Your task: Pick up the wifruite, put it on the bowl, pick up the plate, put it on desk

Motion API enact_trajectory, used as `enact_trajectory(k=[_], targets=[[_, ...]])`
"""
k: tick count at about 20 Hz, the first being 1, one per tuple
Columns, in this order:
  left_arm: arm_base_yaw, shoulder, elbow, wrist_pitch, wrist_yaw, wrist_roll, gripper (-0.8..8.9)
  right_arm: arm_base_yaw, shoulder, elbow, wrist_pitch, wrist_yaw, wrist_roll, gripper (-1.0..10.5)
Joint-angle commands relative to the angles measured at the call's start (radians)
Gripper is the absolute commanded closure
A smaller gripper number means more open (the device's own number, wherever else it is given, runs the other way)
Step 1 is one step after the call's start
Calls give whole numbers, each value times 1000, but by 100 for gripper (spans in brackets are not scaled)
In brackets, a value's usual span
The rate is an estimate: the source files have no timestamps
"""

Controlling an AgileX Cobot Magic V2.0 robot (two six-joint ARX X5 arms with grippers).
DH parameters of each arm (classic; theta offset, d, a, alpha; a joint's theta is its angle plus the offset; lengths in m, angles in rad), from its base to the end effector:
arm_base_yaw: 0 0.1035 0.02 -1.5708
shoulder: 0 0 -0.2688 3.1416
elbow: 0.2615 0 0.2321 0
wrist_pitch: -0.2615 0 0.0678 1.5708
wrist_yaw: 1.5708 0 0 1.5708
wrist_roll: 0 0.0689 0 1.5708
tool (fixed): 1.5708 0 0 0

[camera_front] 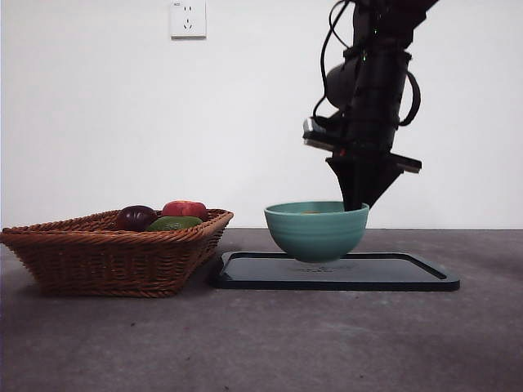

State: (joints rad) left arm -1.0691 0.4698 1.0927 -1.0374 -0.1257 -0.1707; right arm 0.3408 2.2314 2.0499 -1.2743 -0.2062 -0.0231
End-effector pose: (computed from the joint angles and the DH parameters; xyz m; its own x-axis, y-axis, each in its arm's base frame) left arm 0.0326 -0.0415 0.3499 0.5466 -0.7359 -0.3995 0.7699 0.6293 -0.1057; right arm 0.4023 0.1576 0.2000 0.0374 0.2305 -0.9724 -0.3708 0.9068 0.2007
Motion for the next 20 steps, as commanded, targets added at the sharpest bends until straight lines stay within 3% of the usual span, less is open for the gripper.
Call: enact_trajectory(k=[1, 8, 10, 13, 14, 17, 20], targets=[[-10, 1, 10, 14, -1, -2, 251, -11, 51, 33, -2, -5, -11, 935], [-10, 1, 10, 14, 0, -2, 251, -16, 90, 33, -7, -2, -14, 926], [-10, 1, 10, 14, -1, -2, 251, -24, 87, 40, -14, 4, -15, 700], [-10, 1, 10, 14, -1, -2, 251, -53, 85, 160, -112, 4, -13, 586], [-10, 1, 10, 14, -1, -2, 251, -60, 68, 203, -135, 0, -10, 486], [-10, 1, 10, 13, -1, -2, 251, -62, -67, 204, -142, -3, -8, 451], [-10, 1, 10, 15, -1, -2, 251, -62, -283, 96, -142, 6, -12, 450]])
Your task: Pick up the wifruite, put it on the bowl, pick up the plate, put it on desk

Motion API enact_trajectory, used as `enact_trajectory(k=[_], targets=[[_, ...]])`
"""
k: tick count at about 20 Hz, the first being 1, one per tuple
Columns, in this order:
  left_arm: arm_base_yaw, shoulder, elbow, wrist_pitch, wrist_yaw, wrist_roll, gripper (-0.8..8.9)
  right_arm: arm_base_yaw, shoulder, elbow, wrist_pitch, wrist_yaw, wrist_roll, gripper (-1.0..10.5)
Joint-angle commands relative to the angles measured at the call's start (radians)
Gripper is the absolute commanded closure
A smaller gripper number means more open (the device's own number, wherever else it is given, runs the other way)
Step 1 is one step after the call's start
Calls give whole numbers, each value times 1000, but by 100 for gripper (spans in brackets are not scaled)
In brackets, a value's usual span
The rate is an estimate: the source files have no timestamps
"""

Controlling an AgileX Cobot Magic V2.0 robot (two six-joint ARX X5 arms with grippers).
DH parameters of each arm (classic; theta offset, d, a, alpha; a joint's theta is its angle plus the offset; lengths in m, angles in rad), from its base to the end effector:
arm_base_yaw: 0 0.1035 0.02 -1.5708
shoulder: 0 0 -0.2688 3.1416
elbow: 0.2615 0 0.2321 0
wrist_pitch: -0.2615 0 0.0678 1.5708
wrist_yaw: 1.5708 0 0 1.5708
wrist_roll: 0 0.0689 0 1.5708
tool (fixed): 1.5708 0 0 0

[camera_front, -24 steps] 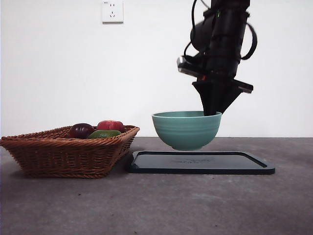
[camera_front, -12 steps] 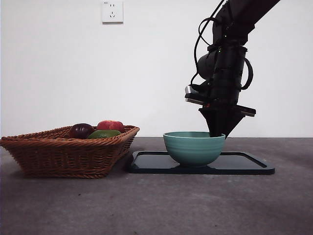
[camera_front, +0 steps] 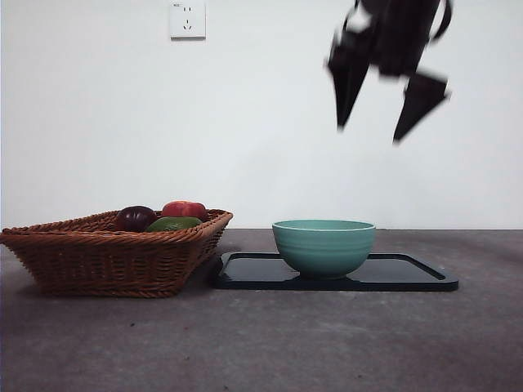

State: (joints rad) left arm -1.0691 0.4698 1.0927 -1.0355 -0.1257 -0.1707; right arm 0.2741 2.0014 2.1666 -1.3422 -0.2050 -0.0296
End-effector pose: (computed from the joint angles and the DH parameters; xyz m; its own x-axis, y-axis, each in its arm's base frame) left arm 0.0327 -0.0416 0.3501 0.5470 -0.7366 -0.3978 0.7700 0.6291 -0.1061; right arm 0.3768 0.1205 0.3189 0.3065 0.2976 -0.9041 -0.3664 0.9136 0.1765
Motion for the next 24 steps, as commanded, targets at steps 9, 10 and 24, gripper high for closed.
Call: enact_trajectory(k=[9, 10, 24], targets=[[-10, 1, 10, 41, -1, -6, 251, 32, -734, -598, 1, -10, -11, 420], [-10, 1, 10, 41, -1, -6, 251, 36, -800, -657, 35, -15, -8, 420], [-10, 2, 10, 43, -1, -27, 252, 64, -1579, -1213, 225, -72, 117, 420]])
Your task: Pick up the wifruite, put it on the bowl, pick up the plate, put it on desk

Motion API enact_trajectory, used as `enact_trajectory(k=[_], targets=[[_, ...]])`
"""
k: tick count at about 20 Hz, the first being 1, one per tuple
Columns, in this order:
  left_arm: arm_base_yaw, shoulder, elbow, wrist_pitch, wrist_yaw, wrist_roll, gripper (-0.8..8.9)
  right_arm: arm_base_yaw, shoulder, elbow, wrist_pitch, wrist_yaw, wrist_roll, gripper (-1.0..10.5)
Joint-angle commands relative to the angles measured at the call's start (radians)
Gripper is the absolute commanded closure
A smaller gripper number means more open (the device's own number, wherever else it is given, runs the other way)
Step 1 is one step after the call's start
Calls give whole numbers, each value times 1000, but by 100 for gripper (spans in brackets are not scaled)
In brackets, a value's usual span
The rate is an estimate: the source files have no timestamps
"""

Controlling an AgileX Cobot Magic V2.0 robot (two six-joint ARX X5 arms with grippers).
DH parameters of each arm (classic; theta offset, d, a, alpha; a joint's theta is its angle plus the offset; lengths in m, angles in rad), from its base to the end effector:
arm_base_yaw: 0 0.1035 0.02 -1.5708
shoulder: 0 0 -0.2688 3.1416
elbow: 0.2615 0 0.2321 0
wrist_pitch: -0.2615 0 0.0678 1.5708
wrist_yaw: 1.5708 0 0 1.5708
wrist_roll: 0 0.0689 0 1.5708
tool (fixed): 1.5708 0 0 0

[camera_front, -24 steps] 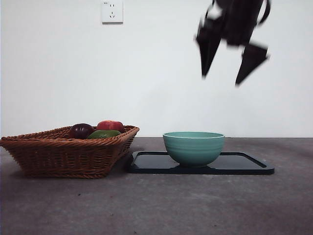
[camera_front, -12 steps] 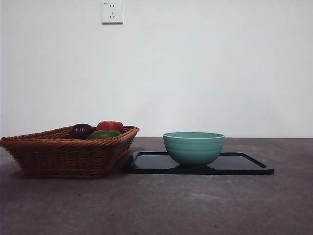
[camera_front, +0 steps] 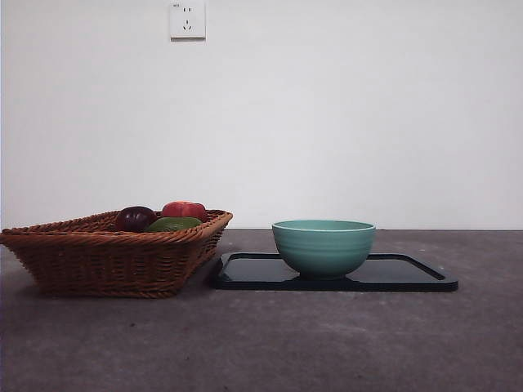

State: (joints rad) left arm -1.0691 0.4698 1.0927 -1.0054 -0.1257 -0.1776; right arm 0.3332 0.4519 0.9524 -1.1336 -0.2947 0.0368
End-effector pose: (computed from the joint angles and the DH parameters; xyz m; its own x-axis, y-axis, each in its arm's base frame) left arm 0.0334 -0.0430 0.3539 0.5526 -0.7467 -0.3703 0.7694 0.6278 -0.1178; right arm 0.0444 0.0365 0.3020 0.6340 0.5268 -0.5661 -0.5133 0.8342 0.2014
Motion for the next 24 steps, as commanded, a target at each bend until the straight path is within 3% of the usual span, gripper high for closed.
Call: enact_trajectory(k=[1, 12, 17, 24], targets=[[-10, 3, 10, 14, -1, -29, 253, 5, -55, 0, 16, 34, 64, 420], [-10, 137, 13, 118, -5, -105, 260, 5, -90, 0, 11, 37, 87, 420], [-2, 315, 44, 183, -5, -131, 260, 5, -90, 0, 11, 34, 87, 420], [75, 664, 248, 182, -4, -152, 260, 5, -90, 0, 11, 34, 87, 420]])
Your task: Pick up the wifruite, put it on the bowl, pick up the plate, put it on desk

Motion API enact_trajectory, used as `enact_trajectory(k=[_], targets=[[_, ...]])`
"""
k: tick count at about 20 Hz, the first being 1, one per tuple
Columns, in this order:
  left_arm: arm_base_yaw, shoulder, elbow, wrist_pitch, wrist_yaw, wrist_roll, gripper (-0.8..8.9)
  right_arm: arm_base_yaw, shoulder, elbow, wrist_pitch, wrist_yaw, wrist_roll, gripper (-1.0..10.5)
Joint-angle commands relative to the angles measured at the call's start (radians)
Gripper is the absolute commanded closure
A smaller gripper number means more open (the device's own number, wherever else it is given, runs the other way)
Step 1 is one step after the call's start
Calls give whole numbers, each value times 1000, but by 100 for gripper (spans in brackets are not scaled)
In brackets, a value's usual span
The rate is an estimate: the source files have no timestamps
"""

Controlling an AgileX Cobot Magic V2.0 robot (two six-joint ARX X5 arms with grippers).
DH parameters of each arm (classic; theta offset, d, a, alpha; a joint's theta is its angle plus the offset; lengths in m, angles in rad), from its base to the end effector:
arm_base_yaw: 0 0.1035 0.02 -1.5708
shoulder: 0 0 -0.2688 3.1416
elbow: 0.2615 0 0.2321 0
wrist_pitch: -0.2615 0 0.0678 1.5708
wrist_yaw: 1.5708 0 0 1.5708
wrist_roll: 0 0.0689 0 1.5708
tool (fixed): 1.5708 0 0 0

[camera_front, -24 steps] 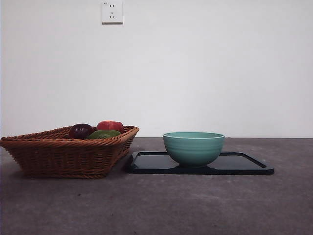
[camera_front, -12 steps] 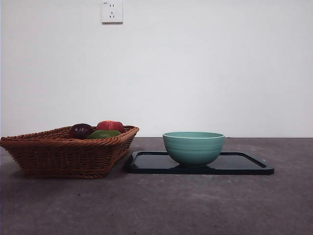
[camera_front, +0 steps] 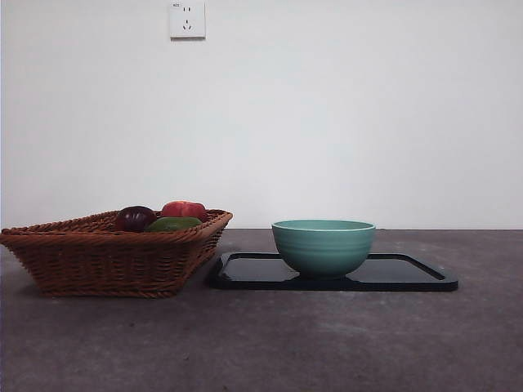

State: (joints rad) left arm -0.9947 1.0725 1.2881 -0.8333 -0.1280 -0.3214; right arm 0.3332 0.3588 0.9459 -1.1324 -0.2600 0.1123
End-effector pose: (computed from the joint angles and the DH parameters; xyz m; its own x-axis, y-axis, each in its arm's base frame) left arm 0.1211 -0.1702 0.3674 0.5475 -0.6085 -0.5744 0.6357 0.7488 -0.1874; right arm 0.0288 0.0287 0.3023 0.6967 0.5132 -0.5012 -0.4656 0.8551 0.2283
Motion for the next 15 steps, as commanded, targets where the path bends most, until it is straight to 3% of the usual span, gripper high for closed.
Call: enact_trajectory(k=[1, 9, 15], targets=[[12, 112, 87, 10, -2, -3, 260, 5, 3, 7, 10, -1, 12, 420], [108, 537, 422, -161, -1, 45, 260, 5, 3, 7, 9, -1, 12, 420], [172, 872, 793, -352, 3, 106, 260, 5, 3, 7, 8, 0, 12, 420]])
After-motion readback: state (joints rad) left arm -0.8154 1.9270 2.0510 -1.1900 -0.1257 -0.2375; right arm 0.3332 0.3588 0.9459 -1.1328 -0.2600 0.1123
